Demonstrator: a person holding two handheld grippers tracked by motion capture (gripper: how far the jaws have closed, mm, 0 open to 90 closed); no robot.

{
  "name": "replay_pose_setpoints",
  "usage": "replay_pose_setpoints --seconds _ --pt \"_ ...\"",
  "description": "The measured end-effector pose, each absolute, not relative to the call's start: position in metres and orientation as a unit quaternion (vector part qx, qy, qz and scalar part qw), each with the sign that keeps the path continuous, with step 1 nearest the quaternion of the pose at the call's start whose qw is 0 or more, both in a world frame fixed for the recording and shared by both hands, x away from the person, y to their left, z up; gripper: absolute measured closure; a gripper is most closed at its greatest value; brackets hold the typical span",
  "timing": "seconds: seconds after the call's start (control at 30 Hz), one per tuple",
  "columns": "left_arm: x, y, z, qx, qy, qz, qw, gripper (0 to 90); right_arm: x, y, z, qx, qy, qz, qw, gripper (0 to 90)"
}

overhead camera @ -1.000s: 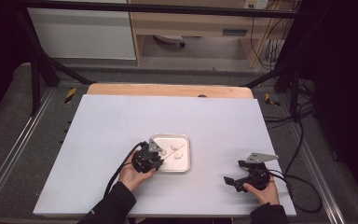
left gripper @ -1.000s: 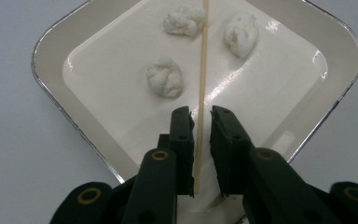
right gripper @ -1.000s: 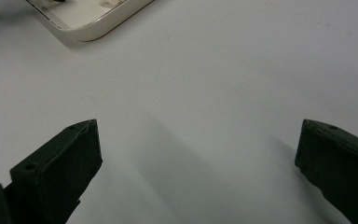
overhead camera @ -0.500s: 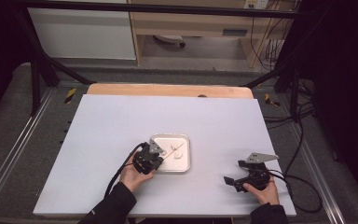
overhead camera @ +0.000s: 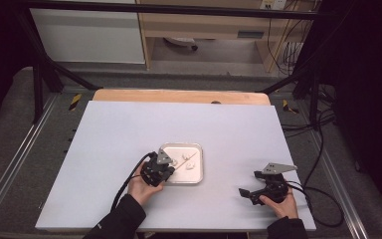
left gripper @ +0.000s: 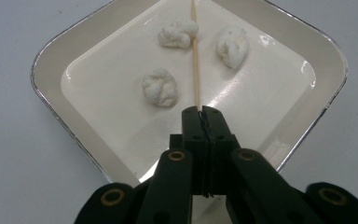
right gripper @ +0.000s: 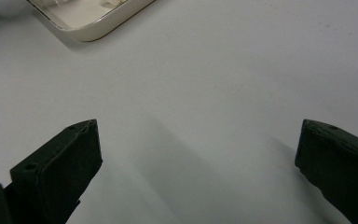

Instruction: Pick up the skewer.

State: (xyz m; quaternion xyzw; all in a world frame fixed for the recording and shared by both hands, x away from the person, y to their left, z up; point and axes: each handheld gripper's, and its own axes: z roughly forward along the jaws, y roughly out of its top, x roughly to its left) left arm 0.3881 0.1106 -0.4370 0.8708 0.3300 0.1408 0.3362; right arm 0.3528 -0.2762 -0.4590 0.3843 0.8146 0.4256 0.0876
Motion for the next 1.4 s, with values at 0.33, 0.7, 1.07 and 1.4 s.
replay_pose_setpoints --seconds 0.33,0.7,1.07,1.4 --pt "0.385 0.116 -0.43 0.863 0.329 0.141 0.357 89.0 0.353 -0.276 -0.459 0.382 0.816 0.425 0.088 0.9" --pt "0.379 0.122 -0.418 0.853 0.326 0.145 0.381 89.1 0.353 -0.276 -0.459 0.382 0.816 0.425 0.088 0.9" --pt "0.374 0.128 -0.411 0.85 0.321 0.136 0.395 89.1 0.352 -0.273 -0.457 0.372 0.819 0.425 0.097 0.7" --pt "0.369 0.125 -0.407 0.855 0.308 0.127 0.397 89.1 0.35 -0.258 -0.453 0.349 0.836 0.401 0.136 0.7"
